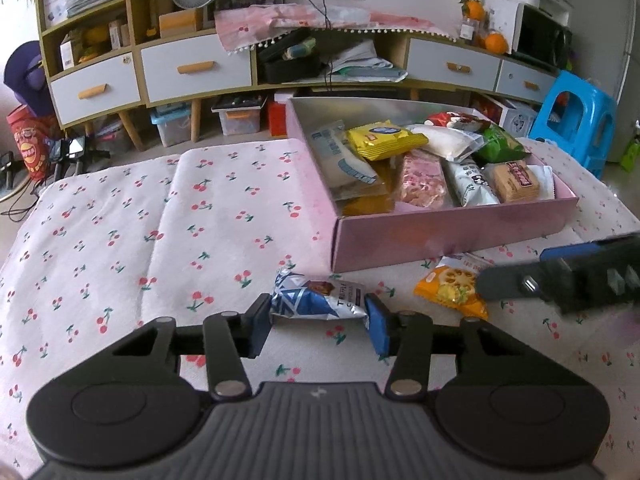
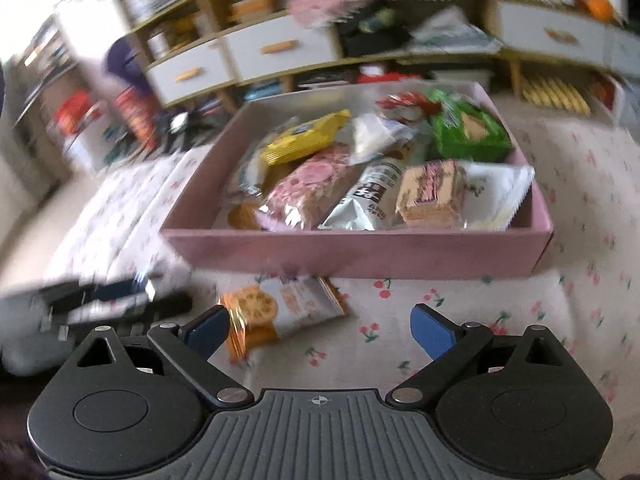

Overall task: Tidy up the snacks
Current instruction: 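Grasp the orange lotus-root biscuit pack with the right tool while the left tool holds its snack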

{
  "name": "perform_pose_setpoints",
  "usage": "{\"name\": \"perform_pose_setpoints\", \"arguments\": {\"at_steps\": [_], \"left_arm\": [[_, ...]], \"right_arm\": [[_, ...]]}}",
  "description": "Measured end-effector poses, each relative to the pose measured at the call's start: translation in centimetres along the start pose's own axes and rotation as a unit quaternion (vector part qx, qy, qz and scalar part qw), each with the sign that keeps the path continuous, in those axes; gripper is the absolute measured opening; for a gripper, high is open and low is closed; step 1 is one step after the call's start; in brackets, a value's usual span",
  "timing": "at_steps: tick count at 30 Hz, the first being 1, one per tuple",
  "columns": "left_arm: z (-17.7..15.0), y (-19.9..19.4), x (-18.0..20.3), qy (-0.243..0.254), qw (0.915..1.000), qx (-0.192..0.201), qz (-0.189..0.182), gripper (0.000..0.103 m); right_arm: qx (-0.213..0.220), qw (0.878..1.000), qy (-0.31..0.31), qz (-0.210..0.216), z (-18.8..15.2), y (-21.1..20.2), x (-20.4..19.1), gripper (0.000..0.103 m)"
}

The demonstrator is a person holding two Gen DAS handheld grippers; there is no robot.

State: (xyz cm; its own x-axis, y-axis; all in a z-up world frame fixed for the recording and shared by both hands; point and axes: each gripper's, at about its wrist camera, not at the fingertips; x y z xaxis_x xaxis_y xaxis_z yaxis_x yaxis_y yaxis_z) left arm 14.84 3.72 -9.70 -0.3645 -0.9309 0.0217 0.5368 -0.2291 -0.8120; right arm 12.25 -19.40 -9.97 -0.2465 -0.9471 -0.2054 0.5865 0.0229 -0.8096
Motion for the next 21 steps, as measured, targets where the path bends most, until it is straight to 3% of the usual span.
{"name": "perform_pose_setpoints", "arguments": {"at_steps": [3, 6, 14, 21], "left_arm": [[-0.2, -0.2, -0.5, -0.004, 1.0000, -0.002, 0.000, 0.045], [-0.2, -0.4, -1.0, -0.014, 0.9999, -0.004, -0.005, 0.045], [-0.7, -0.8, -1.0, -0.008, 0.9999, -0.007, -0.008, 0.045], [-1.0, -1.2, -0.9, -0.001, 0.9999, -0.009, -0.012, 0.045]], "right_arm": [[0.005, 0.998, 0.067, -0.007, 0.2, 0.9, -0.3, 0.099], [0.026, 0.996, 0.081, -0.030, 0.1, 1.6, -1.5, 0.099], [0.046, 0.993, 0.025, -0.105, -0.4, 3.1, -3.5, 0.098], [0.023, 0.995, -0.032, -0.090, -0.8, 2.4, -1.8, 0.097]]}}
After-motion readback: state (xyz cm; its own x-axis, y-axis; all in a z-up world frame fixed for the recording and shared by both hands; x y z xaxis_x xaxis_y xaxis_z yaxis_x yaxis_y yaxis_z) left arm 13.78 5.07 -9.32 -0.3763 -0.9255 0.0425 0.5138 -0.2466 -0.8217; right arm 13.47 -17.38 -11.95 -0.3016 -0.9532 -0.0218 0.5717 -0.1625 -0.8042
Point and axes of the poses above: each gripper's, at about its wrist camera, not at the fingertips, and y roughly the way its jaws point, x to its right, z to its top, and after that the axes turned 10 degrees about -x, right-handed
